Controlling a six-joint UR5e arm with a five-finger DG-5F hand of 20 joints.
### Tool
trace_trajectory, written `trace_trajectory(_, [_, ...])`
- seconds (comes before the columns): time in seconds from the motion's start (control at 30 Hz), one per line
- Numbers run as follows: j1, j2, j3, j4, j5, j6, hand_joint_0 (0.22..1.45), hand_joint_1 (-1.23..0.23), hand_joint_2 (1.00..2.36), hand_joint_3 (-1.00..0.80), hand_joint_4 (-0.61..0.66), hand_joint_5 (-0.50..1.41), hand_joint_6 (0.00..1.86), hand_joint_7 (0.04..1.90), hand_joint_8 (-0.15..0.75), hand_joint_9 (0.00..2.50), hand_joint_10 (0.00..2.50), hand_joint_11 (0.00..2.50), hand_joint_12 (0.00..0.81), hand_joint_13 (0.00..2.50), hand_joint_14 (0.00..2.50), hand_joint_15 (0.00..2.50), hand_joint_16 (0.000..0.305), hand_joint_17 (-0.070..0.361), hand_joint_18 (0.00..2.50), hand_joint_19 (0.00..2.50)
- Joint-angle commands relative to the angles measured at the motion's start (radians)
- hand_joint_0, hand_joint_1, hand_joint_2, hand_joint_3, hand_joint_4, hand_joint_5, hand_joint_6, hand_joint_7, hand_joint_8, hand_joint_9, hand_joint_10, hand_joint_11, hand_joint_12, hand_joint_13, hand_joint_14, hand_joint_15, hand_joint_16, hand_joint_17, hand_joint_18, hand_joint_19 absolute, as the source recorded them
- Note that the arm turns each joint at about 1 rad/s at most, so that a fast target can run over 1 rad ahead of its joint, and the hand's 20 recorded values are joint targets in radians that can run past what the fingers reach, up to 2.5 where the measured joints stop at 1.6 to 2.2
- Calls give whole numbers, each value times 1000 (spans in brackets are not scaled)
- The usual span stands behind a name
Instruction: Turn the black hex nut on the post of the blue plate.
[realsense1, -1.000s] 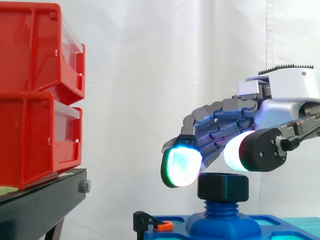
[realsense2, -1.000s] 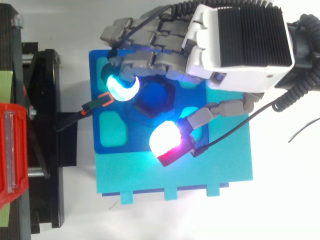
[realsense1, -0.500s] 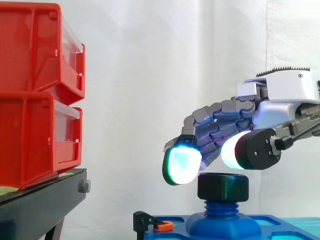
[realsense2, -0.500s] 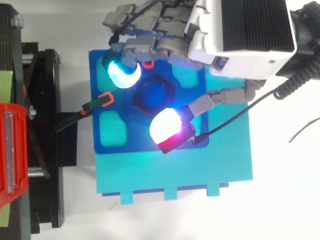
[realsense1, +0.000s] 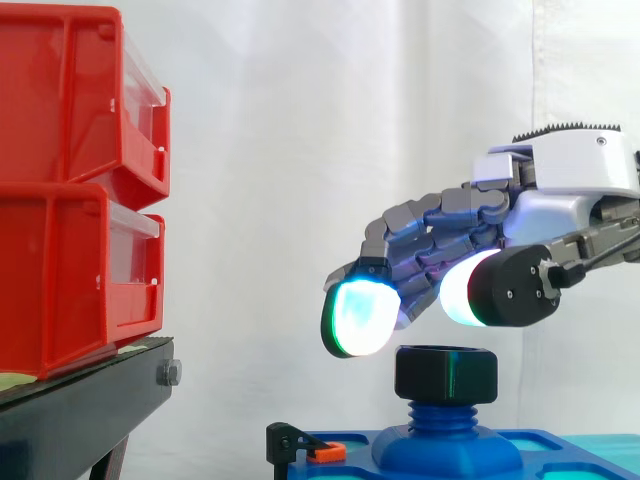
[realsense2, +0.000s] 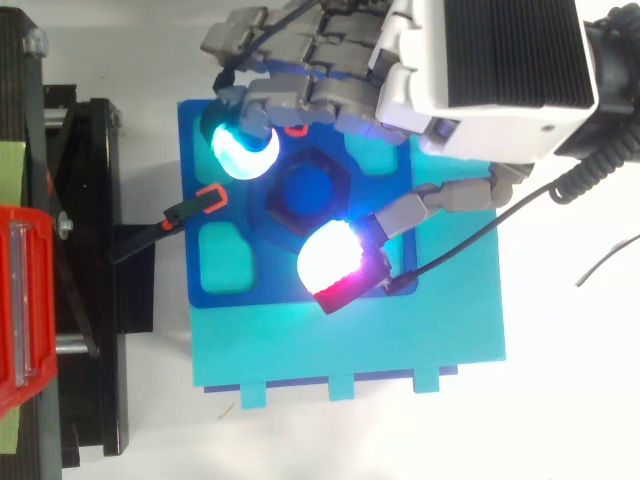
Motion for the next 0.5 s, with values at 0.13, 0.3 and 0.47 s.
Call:
trace_trajectory(0.13, [6, 0, 12, -8, -1, -9, 451, -517, 1000, -500, 222, -205, 504, 957, 267, 285, 3, 82, 360, 371, 7, 165, 60, 135, 354, 563])
trace_trajectory(0.3, [8, 0, 12, -36, -1, -15, 451, -518, 1000, -500, 225, -205, 504, 957, 268, 285, 4, 98, 360, 371, 7, 169, 60, 135, 349, 562])
trace_trajectory(0.47, [8, 0, 12, -47, -1, -15, 451, -518, 1000, -500, 225, -205, 504, 961, 267, 283, 3, 88, 360, 371, 7, 165, 60, 135, 344, 565])
